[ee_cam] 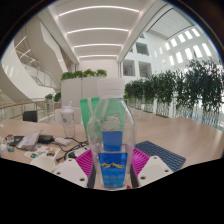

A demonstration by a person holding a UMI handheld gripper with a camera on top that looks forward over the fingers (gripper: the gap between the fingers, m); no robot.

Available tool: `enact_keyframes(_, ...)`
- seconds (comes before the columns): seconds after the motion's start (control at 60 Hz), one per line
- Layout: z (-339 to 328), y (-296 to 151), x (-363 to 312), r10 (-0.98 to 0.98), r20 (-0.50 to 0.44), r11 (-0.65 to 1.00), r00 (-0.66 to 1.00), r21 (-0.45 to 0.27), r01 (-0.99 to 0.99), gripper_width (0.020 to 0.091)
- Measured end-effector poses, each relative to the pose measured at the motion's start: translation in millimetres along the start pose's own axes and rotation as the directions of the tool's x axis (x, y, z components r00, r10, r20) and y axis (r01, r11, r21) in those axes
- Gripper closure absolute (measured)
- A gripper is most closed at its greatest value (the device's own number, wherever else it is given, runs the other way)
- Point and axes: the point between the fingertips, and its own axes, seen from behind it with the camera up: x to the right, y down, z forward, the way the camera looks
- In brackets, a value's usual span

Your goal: Pour water

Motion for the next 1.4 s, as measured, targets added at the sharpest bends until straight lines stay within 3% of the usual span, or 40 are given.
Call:
enact_keyframes(0.25,12,67,5,0.028,-0.045,0.993,0.999,-0.109,-0.033,0.0606)
enact_keyframes(0.417,10,66,9,0.015,-0.047,0.994,0.999,-0.108,-0.020,0.0602)
enact_keyframes(0.5,5,67,9,0.026,-0.060,0.990,0.998,-0.140,-0.034,0.0560)
enact_keyframes(0.55,-2,74,11,0.030,-0.074,0.981,0.997,-0.187,-0.043,0.0498)
enact_keyframes(0.65,-17,66,3,0.032,-0.060,0.978,0.998,-0.204,-0.044,0.0248)
enact_keyframes(0.917,-147,26,-26,0.041,-0.079,0.975,0.996,-0.215,-0.057,0.0265)
enact_keyframes(1.4,-433,-54,-155,0.069,-0.175,0.978,0.982,-0.180,-0.101,0.0267)
